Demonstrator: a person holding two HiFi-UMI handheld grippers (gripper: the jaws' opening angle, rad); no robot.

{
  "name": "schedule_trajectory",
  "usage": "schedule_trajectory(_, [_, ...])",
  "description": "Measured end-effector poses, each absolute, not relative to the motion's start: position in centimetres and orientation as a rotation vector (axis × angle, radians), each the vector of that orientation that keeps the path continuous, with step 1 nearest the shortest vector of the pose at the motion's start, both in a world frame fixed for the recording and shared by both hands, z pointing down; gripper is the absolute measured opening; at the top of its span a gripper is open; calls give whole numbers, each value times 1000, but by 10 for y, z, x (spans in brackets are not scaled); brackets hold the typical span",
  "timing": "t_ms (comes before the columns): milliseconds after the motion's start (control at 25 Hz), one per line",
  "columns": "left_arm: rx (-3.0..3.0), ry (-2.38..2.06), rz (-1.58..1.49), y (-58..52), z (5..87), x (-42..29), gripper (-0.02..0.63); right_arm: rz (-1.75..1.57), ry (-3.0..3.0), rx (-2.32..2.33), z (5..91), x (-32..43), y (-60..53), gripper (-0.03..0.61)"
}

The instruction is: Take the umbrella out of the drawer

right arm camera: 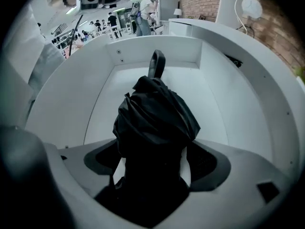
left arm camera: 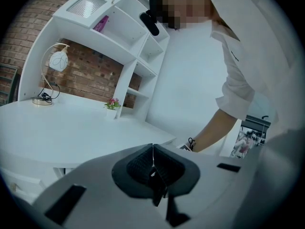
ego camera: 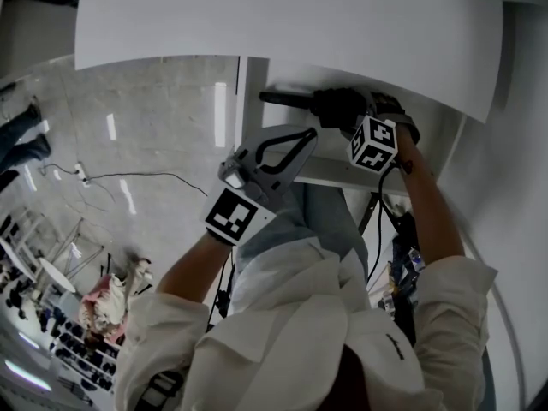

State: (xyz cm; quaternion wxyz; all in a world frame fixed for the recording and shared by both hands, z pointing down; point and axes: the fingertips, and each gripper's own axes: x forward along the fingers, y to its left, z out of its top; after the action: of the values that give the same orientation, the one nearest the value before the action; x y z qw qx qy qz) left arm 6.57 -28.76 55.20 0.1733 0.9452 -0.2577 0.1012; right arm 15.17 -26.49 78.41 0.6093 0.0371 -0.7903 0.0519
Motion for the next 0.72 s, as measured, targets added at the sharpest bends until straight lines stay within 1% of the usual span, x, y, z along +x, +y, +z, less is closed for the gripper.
schedule_trajectory(200, [2659, -750, 291, -285, 553, 62, 26, 137, -1828, 67, 783, 158, -265, 433])
schedule_trajectory(280, [2644, -758, 285, -284, 554, 62, 26, 141, -1837, 75, 782, 158, -266, 405])
schedule_trajectory(360, [2641, -754, 283, -284, 555, 61, 26, 149, -1846, 90, 782, 156, -268, 346])
schedule_trajectory(400, [2639, -753, 277, -284, 554, 61, 26, 153, -1848, 95, 782, 154, -268, 330])
schedule_trajectory(560, [2659, -740, 268, -284, 548, 60, 26, 159, -1854, 108, 781, 150, -268, 298])
schedule_trajectory(720, [2685, -736, 278, -281, 539, 58, 26, 182, -1891, 185, 774, 149, -266, 288])
